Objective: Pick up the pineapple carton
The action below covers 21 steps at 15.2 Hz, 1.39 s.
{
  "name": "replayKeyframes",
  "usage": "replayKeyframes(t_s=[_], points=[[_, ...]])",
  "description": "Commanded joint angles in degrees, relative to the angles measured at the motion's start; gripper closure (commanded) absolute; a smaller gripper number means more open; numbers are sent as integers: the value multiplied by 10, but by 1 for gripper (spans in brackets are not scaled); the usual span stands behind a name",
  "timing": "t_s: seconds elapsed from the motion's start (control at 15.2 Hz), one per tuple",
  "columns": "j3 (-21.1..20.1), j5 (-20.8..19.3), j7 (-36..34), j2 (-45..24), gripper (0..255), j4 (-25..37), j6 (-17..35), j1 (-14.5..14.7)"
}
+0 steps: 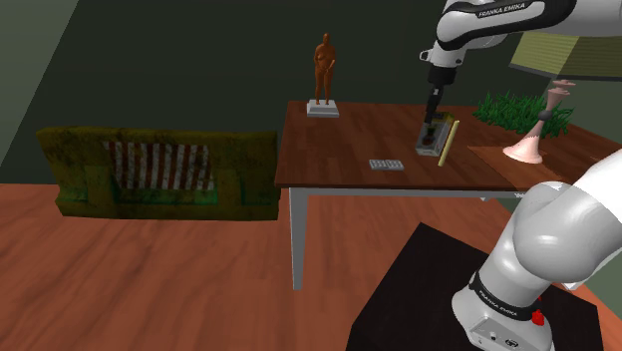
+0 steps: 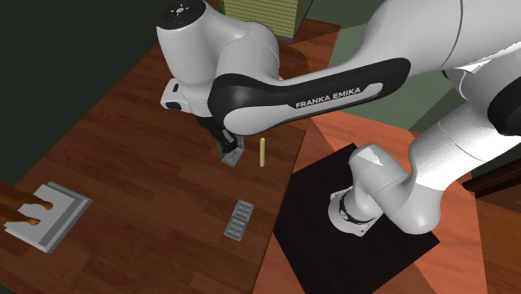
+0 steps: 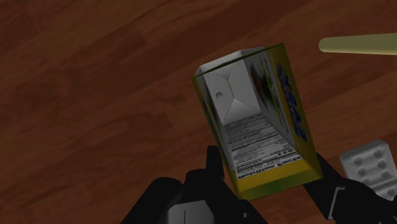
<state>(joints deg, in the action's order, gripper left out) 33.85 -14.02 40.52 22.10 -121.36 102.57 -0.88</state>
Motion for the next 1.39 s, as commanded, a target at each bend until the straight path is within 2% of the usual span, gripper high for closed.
replayKeyframes(t_s=[0.0, 0.26, 1.32], points=[[0, 0, 0, 0, 255, -1, 0, 0], [0, -1, -1, 1, 255, -3, 0, -1], [-13, 13, 10, -11, 255, 123, -114, 7]])
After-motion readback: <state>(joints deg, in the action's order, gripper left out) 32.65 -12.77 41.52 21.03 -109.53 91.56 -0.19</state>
